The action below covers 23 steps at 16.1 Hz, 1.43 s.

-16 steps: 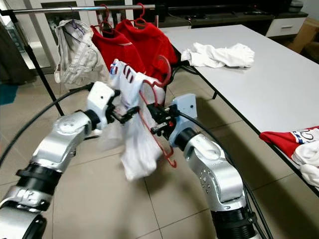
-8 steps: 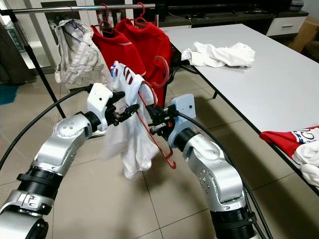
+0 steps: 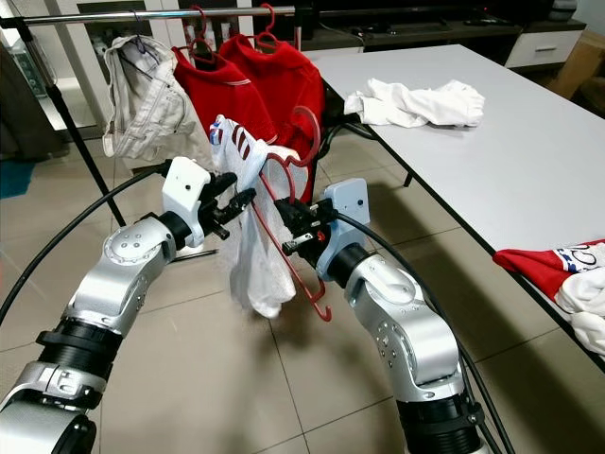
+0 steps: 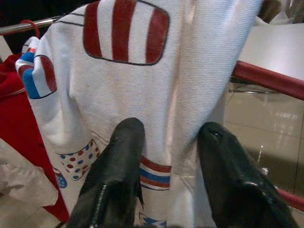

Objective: Hang hanger

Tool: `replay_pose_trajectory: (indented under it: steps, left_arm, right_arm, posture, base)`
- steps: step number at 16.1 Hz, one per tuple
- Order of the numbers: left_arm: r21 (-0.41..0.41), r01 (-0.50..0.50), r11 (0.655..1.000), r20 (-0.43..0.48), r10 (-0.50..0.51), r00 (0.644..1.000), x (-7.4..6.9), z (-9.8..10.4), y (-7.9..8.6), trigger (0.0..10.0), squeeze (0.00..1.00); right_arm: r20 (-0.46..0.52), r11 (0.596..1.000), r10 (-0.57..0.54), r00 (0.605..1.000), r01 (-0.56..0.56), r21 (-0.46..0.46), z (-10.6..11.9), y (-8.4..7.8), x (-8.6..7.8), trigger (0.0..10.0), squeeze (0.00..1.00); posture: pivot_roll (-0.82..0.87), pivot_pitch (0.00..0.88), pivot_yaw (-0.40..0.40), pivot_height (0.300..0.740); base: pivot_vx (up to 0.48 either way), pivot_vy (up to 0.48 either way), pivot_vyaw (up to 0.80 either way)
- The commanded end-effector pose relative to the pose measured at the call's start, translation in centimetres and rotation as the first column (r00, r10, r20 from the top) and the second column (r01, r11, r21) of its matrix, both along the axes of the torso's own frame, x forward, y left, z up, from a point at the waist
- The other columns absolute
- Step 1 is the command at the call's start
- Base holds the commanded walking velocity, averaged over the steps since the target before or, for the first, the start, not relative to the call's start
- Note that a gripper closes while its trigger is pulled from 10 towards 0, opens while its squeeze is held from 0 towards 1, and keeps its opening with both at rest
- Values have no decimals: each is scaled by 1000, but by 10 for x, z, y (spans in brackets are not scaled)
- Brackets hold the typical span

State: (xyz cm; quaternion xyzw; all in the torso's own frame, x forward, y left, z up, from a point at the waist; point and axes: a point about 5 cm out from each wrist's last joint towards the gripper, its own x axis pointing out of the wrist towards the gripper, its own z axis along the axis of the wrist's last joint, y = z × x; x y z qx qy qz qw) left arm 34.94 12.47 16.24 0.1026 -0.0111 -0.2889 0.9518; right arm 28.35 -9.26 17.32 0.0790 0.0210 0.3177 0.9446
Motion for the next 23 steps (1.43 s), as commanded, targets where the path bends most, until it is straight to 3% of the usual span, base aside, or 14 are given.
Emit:
replay_pose_trajectory:
  steps: [1, 5, 7, 12, 15, 17, 18, 19, 21, 23]
  left_arm:
    - [-6, -11, 1000, 36, 11, 999, 4, 9, 0, 0, 0]
    - [-48, -21, 999, 54, 24, 998, 2, 13, 1, 0, 0]
    - [-123, -63, 990, 50, 70, 996, 0, 15, 9, 0, 0]
    - [-193, -107, 975, 38, 116, 993, -1, 16, 19, 0, 0]
    - [-269, -154, 951, 37, 170, 985, 0, 23, 32, 0, 0]
    - [-236, -95, 967, 28, 105, 994, -2, 19, 27, 0, 0]
    - [-188, 9, 982, 9, -7, 1000, -7, 13, 13, 4431, 0]
    - [-194, 97, 976, -2, -99, 995, -12, 11, 2, 10000, 996]
    - [-245, 191, 951, 3, -196, 981, -13, 10, -5, 10000, 1000]
    - [-241, 201, 949, 4, -207, 978, -10, 8, 0, 10000, 1000]
  right_arm:
    - [48, 1000, -9, 999, 8, 22, 13, -2, 0, 10000, 0]
    - [33, 999, -41, 999, 40, 27, 12, -5, 2, 10000, 0]
    - [-1, 994, -102, 995, 102, 43, 8, -9, 6, 10000, 0]
    - [-15, 993, -110, 994, 111, 41, 7, -8, 6, 10000, 0]
    - [-94, 975, -220, 971, 220, -7, -6, -18, 12, 10000, 0]
    - [-88, 979, -201, 976, 203, 12, -3, -16, 11, 10000, 0]
    - [-79, 983, -182, 980, 184, 26, 0, -13, 10, 10000, 0]
    - [-74, 984, -172, 982, 175, 29, 2, -11, 10, 10000, 0]
    - [-61, 988, -151, 987, 153, 32, 6, -7, 9, 10000, 0]
    - [-51, 990, -134, 990, 135, 32, 9, -5, 8, 10000, 0]
  posture:
    - [-138, 0, 17, 740]
    - [-138, 0, 15, 740]
    - [-133, 0, 8, 740]
    - [-131, 0, 4, 740]
    - [-130, 0, 6, 740]
    - [-129, 0, 7, 740]
    - [-129, 0, 6, 740]
    - [-129, 0, 6, 740]
    - [-136, 0, 7, 740]
    - [-140, 0, 10, 740]
  base:
    - [0, 0, 0]
    - [0, 0, 0]
    - [0, 0, 0]
    - [0, 0, 0]
    - [0, 0, 0]
    - [0, 0, 0]
    - [0, 0, 0]
    - [0, 0, 0]
    - [0, 0, 0]
    - [0, 0, 0]
